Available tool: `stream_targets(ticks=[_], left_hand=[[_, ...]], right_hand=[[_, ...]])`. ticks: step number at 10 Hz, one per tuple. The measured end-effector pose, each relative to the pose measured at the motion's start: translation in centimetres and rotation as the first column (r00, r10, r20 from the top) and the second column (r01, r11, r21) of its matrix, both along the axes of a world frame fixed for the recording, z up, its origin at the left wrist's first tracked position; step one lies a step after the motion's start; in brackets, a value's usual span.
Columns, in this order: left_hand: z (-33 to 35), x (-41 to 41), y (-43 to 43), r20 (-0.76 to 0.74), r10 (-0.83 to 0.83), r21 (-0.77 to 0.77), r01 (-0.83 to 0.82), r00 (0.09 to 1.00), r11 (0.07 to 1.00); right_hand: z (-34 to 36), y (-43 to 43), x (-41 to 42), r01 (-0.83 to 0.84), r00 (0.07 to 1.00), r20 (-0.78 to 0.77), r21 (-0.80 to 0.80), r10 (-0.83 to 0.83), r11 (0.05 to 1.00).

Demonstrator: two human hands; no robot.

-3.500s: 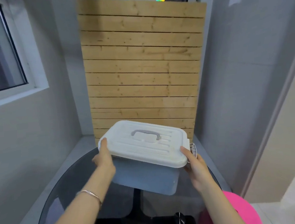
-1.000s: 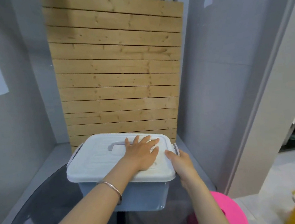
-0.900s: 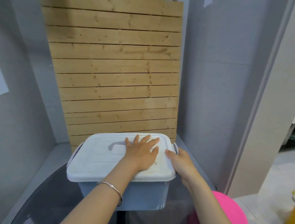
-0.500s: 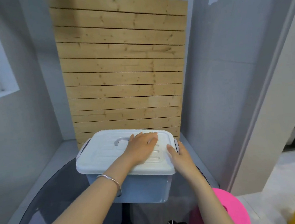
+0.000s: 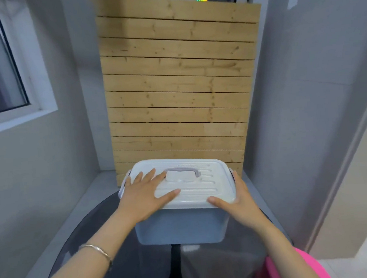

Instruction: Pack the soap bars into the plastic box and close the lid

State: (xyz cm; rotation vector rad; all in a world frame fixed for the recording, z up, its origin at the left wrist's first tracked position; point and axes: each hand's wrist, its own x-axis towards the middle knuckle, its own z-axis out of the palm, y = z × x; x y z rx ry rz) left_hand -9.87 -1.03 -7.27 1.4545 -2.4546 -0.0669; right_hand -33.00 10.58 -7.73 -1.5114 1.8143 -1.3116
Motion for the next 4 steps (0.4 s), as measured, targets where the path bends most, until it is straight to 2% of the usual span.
stream_targets(ticks=[3,4], left_hand=[[0.8,-0.3,-1.6,0.007,0.038,0.065,-0.039,0.999,0.997],[0.8,-0.5,-1.5,0.0,0.026,0.097,-0.026,1.0,0.995]], right_hand=[[1.6,-2.1,-0.5,-0.064,0.995,-0.065,0.098,0.07,0.993],[3.9,-1.2,-0.1,-0.05,0.995,-0.082,0.043,0.053,0.998]])
